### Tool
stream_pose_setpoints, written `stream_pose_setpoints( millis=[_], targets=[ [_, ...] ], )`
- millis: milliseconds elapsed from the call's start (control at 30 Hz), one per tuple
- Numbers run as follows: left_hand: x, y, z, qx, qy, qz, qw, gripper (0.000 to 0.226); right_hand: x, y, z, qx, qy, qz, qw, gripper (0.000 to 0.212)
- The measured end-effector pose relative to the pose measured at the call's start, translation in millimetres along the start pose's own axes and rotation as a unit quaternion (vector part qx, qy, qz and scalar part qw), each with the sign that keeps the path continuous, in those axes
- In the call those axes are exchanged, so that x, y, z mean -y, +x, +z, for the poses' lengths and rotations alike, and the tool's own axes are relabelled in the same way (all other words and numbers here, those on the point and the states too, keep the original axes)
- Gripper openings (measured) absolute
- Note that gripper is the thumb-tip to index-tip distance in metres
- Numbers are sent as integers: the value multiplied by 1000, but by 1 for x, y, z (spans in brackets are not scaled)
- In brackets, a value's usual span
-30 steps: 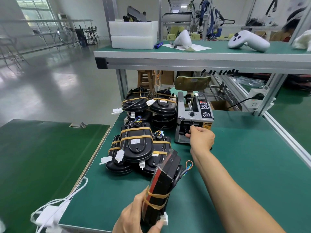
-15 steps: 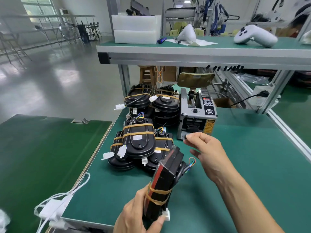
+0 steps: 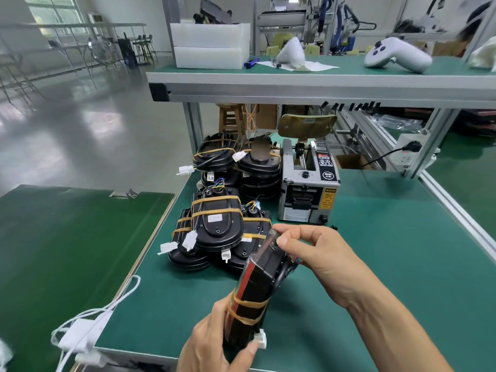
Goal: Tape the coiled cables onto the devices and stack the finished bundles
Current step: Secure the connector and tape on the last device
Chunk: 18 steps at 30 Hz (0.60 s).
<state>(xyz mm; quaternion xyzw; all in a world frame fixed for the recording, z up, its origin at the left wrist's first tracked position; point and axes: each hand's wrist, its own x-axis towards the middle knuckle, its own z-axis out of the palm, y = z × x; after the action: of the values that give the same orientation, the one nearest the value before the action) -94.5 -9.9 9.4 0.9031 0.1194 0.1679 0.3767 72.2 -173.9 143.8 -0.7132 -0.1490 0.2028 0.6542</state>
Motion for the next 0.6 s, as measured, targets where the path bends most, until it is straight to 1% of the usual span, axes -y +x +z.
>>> stream_pose_setpoints(
  millis=[133, 367, 600],
  targets=[
    [-4, 0, 1, -5, 2, -11, 1000, 82, -1, -1, 1, 1, 6, 6, 1000, 25],
    [1, 0, 1, 3, -6, -5, 1000, 84, -1, 0, 0, 1, 7, 15, 1000, 20],
    [3, 1, 6, -1, -4, -18, 1000, 87, 0, 0, 2, 3, -11, -2, 1000, 32]
  ],
)
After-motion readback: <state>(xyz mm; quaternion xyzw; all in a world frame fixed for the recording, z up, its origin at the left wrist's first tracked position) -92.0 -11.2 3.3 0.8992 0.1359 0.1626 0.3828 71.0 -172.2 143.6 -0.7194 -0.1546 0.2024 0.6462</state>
